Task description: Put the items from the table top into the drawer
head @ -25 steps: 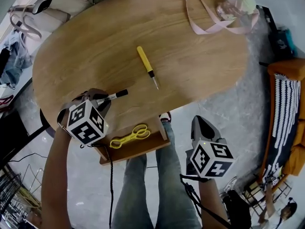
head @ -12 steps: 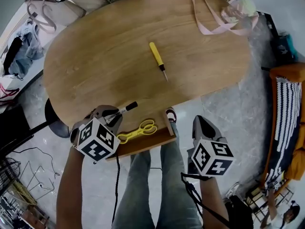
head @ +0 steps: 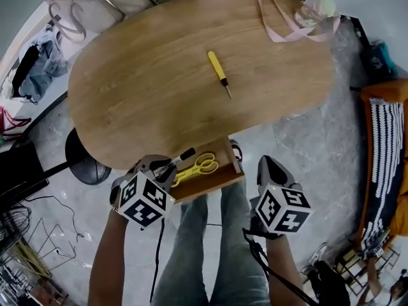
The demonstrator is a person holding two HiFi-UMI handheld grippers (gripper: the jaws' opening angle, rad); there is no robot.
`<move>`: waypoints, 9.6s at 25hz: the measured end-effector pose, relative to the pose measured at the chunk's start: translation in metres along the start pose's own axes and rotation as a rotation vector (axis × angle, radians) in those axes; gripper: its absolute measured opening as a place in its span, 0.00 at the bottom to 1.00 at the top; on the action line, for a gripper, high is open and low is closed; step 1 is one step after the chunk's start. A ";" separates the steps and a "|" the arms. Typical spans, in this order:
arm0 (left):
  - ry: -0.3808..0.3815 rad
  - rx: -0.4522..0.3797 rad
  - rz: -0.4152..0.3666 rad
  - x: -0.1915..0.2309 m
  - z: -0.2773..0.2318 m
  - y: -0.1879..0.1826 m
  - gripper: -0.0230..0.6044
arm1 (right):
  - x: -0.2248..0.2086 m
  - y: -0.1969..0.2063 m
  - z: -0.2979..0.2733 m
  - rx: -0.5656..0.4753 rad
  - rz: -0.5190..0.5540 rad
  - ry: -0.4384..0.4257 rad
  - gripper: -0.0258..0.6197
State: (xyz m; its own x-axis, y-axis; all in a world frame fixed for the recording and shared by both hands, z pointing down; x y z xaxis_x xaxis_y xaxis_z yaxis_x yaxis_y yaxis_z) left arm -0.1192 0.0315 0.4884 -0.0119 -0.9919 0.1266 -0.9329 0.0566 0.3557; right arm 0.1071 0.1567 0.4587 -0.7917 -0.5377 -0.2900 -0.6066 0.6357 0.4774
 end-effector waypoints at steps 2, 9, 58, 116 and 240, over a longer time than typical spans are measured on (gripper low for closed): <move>0.011 -0.004 -0.001 -0.008 -0.001 0.002 0.13 | 0.004 0.004 0.001 -0.002 0.004 -0.003 0.05; 0.043 -0.013 -0.009 -0.030 -0.007 0.011 0.13 | 0.008 0.019 0.005 0.007 0.005 0.004 0.05; -0.082 -0.175 0.552 0.018 -0.051 -0.092 0.27 | -0.045 -0.083 -0.037 0.076 0.107 -0.045 0.05; -0.515 -0.128 1.007 0.179 -0.118 -0.215 0.26 | -0.109 -0.188 -0.106 0.162 0.152 -0.045 0.05; -0.638 -0.475 0.871 -0.078 0.297 -0.012 0.05 | 0.078 -0.079 0.200 -0.138 0.276 -0.187 0.05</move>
State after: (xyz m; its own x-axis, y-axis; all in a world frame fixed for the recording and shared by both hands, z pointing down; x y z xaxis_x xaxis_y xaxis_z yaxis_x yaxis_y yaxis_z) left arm -0.2138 0.0742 0.1990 -0.8820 -0.4675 0.0592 -0.2950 0.6457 0.7043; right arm 0.0785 0.1751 0.2327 -0.9315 -0.2374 -0.2756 -0.3630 0.6548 0.6629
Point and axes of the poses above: the fingertips, and each gripper's own axes: z backward along the fingers, x to its left, y out of its underside, the point moved 6 cm from there along z, backward along the fingers, and after that the axes turned 4 degrees about -z, right-handed, at the moved point
